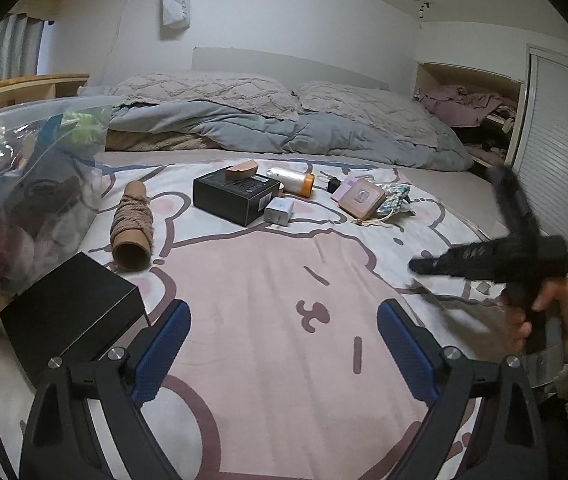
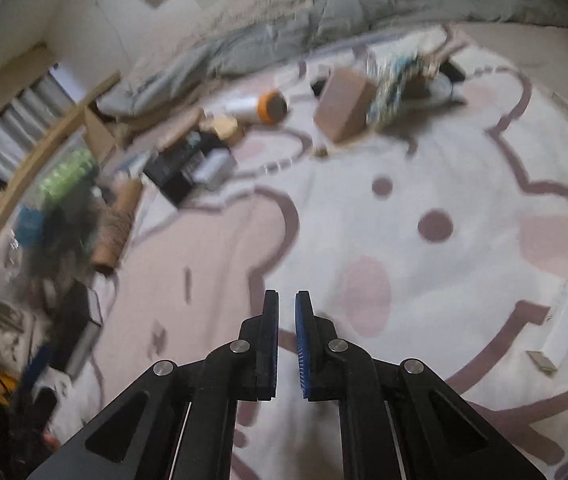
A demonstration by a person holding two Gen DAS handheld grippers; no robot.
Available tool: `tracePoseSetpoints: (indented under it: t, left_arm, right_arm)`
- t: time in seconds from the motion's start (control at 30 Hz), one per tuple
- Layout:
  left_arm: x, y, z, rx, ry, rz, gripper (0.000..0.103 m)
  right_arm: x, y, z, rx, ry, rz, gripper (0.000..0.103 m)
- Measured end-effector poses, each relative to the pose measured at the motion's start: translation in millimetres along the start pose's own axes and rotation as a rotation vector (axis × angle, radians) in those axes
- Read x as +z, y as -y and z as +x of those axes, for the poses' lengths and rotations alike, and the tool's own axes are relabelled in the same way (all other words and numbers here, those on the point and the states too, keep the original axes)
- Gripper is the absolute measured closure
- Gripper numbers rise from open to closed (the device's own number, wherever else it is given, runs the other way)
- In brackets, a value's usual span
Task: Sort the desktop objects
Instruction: 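Reach the right tool toward the white comb-like case on the bed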
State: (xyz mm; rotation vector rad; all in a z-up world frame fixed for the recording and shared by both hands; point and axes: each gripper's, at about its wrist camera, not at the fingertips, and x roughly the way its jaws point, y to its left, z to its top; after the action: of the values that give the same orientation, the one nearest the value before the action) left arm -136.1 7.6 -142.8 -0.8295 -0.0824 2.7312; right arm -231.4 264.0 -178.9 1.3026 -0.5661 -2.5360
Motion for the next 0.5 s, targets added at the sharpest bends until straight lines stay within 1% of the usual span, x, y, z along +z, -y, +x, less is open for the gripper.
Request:
tracePoseSetpoints:
  t: [0.07,0.13,0.23,0.3,0.43,0.5]
  left_arm:
    - [0,-3,1,-0.003,-0.007,-0.019,0.008]
    - [0,-6,1,-0.007,-0.011,-0.035,0.008]
    - [1,-11,0,-0.017,-0.011,-0.06,0.008]
    - [1,-13,0,-0.026,-0.011,-0.073,0.008]
    - [0,-14,2,-0.031,-0.021,-0.081,0.012]
    - [-1,-13,4,-0.03,-0.029,-0.077,0.012]
  right_arm:
    - [4,4,-14,-0.039,0.062,0.017,0.094]
    - [10,17,-25,-0.1,0.123,0.055,0.094]
    - [21,53,-39,-0.232,0.207,0.14,0.094]
    - [28,78,-49,-0.304,0.258,0.197,0.094]
    - [38,119,-62,-0.393,0.34,0.307,0.094]
    - [44,137,-60,-0.413,0.34,0.346,0.094]
